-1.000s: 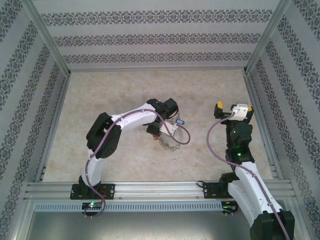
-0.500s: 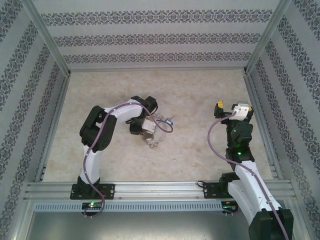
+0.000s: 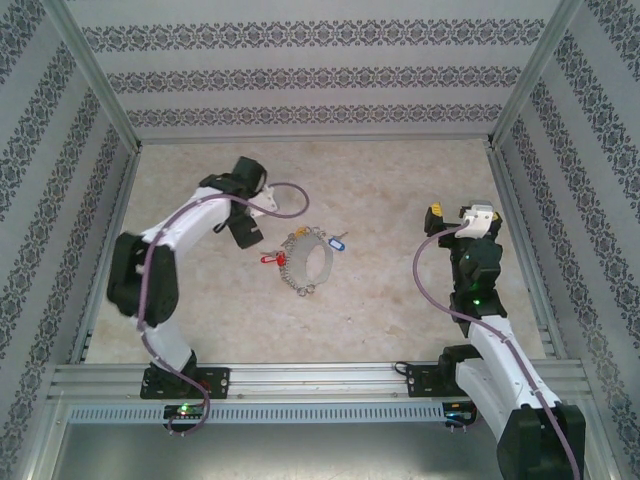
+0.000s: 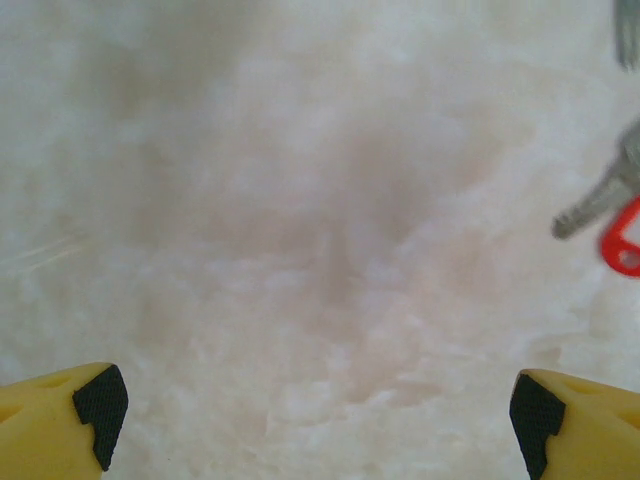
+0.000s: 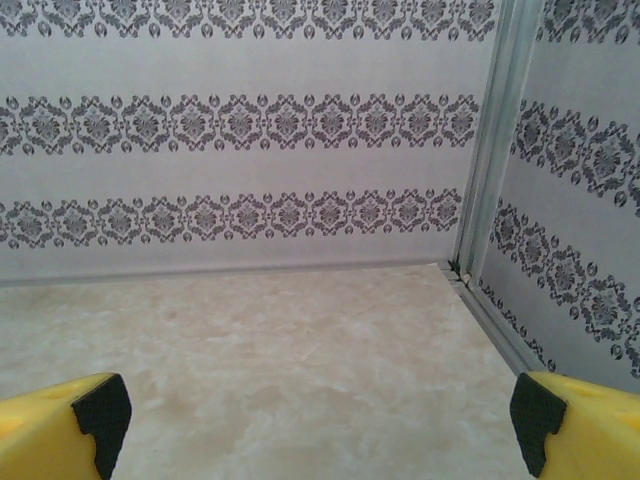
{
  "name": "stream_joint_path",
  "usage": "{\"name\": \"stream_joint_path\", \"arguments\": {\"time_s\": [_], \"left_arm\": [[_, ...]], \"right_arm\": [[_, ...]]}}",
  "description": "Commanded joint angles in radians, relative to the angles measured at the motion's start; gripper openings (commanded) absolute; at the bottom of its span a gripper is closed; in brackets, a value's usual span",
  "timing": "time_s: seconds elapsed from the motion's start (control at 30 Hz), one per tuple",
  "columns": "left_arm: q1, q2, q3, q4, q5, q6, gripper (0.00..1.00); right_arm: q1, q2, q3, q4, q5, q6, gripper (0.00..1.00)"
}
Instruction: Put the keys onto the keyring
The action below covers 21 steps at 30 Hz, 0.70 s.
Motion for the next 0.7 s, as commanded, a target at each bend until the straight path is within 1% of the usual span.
{"name": "stream_joint_path", "arguments": {"time_s": [0.0, 0.07, 0.17, 0.23, 0.3, 0.33, 0.37, 0.4, 0.5, 0.53, 0.6, 0.63, 0.67], "left_arm": [[0.037, -0.161, -0.142, 0.255, 0.109, -0.202, 0.99], [0.054, -0.264, -0.269, 0.427, 0.108, -0.315, 0.99], [0.103, -0.379, -0.460, 0.671, 0.121, -0.473, 0.99], [0.119, -0.432, -0.574, 0.799, 0.068, -0.526, 0.99], [0.130, -0.458, -0.662, 0.874, -0.012, -0.531, 0.99], [0.140, -0.464, -0.697, 0.900, -0.032, -0.523, 0.99], [0.149, -0.468, -0.739, 0.933, -0.028, -0.514, 0.99], [0.157, -0.471, -0.776, 0.977, -0.013, -0.509, 0.99], [0.188, -0.455, -0.895, 1.164, 0.057, -0.532, 0.99], [0.196, -0.433, -0.929, 1.237, 0.060, -0.540, 0.99], [0.212, -0.371, -0.970, 1.368, 0.072, -0.535, 0.99], [0.215, -0.357, -0.955, 1.356, 0.110, -0.505, 0.99], [0.227, -0.331, -0.936, 1.347, 0.132, -0.507, 0.99]], "right_arm": [[0.027, 0.028, -0.005, 0.020, -0.035, 0.000, 0.98], [0.068, 0.068, -0.001, 0.008, -0.029, -0.038, 0.98], [0.126, 0.148, -0.012, 0.024, 0.017, -0.093, 0.98], [0.144, 0.198, -0.019, 0.045, 0.046, -0.125, 0.98], [0.143, 0.243, -0.018, 0.058, 0.022, -0.131, 0.98], [0.141, 0.273, -0.021, 0.084, 0.004, -0.127, 0.98], [0.141, 0.304, -0.025, 0.110, -0.006, -0.118, 0.98], [0.140, 0.333, -0.032, 0.135, -0.008, -0.119, 0.98], [0.125, 0.446, -0.078, 0.305, -0.001, -0.118, 0.98], [0.127, 0.488, -0.089, 0.384, -0.001, -0.140, 0.98], [0.128, 0.538, -0.075, 0.427, 0.009, -0.138, 0.98], [0.121, 0.579, -0.069, 0.466, -0.003, -0.128, 0.98], [0.121, 0.626, -0.061, 0.499, 0.028, -0.117, 0.98]]}}
